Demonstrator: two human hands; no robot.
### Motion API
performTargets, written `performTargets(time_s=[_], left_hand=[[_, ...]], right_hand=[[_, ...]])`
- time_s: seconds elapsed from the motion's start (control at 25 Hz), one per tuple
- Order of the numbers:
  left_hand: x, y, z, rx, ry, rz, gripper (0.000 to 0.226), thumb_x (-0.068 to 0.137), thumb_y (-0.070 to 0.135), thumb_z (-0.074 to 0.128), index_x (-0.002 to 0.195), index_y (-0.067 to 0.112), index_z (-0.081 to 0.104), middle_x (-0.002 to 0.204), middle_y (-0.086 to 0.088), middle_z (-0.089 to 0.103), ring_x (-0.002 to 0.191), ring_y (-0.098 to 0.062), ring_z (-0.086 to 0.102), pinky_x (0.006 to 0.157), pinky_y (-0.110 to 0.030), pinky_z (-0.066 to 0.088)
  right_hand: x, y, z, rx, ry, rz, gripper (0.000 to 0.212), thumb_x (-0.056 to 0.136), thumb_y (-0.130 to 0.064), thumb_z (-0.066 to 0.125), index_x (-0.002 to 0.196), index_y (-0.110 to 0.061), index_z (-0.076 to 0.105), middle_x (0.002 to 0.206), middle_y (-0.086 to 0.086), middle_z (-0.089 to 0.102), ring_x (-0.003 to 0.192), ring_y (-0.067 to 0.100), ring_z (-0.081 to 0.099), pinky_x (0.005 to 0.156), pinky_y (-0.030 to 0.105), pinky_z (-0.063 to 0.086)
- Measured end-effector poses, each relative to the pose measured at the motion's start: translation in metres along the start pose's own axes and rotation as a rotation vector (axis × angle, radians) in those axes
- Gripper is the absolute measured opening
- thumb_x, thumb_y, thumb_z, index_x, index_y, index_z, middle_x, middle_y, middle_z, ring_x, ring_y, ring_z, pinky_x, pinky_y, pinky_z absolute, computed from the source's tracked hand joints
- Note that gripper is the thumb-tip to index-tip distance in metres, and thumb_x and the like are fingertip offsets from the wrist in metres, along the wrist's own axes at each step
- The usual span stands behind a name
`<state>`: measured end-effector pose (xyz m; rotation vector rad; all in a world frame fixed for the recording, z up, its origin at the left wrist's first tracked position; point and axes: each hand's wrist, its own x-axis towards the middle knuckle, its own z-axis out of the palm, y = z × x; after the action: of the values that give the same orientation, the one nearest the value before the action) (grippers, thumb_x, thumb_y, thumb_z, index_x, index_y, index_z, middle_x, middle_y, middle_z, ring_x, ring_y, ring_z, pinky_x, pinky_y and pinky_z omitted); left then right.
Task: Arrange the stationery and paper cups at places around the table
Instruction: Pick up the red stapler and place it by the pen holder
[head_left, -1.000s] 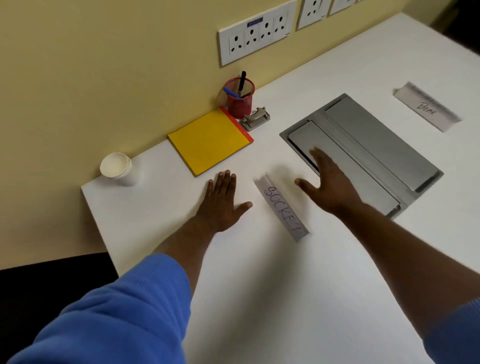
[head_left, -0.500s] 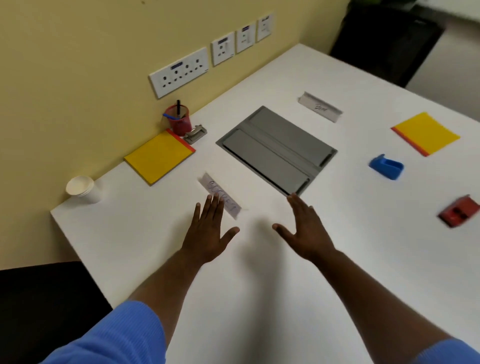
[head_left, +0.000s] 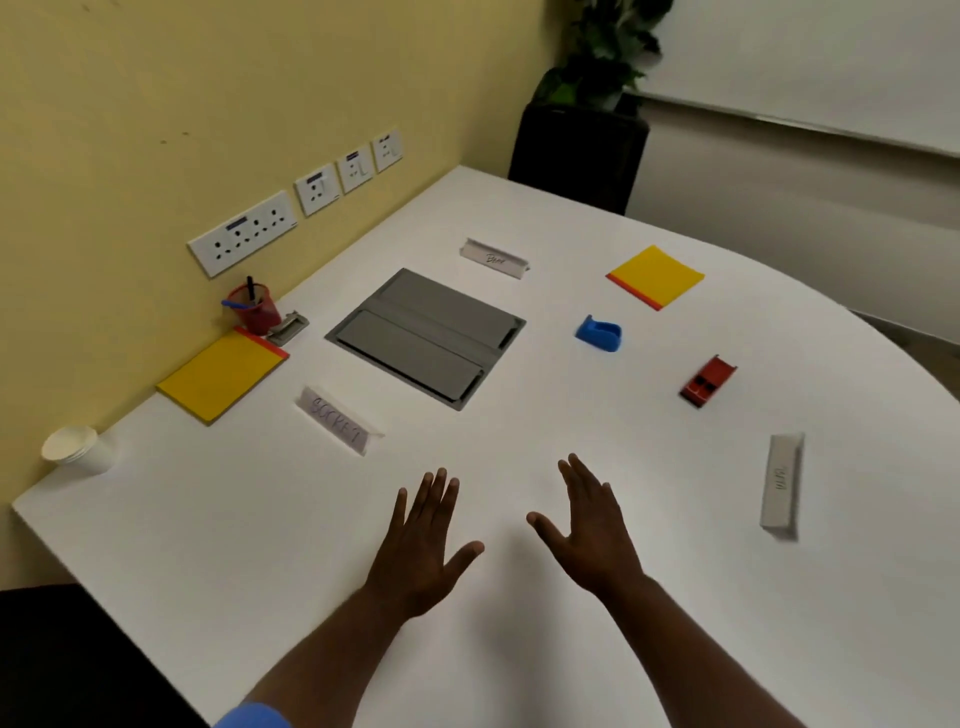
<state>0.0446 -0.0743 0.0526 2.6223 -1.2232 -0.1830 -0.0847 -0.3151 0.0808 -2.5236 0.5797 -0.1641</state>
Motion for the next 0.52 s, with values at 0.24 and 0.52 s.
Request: performTargets(time_s=[0.24,0.52], left_hand=[[-0.005,0.081,0.02,-0.028,-0.056,0.038,0.087,0.101,0.073,0.027,0.164,0.022,-0.004,0.172,0.002,-0.01,0.157,-0.012,-0.015,0.126,-0.045,-0.008],[0.018,0.135,0.037,-0.024,-0.115,0.105,0.087,0.1,0.075,0.023,0.162,0.024,-0.011,0.17,0.004,-0.018,0.155,-0.01,-0.024,0.126,-0.046,-0.011]], right_hand=[[-0.062,0.059,-0.028,-0.006,0.023,0.074,0.092,0.09,-0.079,0.036,0.162,-0.024,0.015,0.169,-0.01,0.006,0.156,0.006,0.005,0.127,0.036,-0.001],[-0.081,0.11,-0.044,-0.018,0.032,0.138,0.092,0.091,-0.075,0.04,0.162,-0.024,0.014,0.17,-0.008,0.005,0.155,0.005,0.003,0.126,0.034,-0.003]])
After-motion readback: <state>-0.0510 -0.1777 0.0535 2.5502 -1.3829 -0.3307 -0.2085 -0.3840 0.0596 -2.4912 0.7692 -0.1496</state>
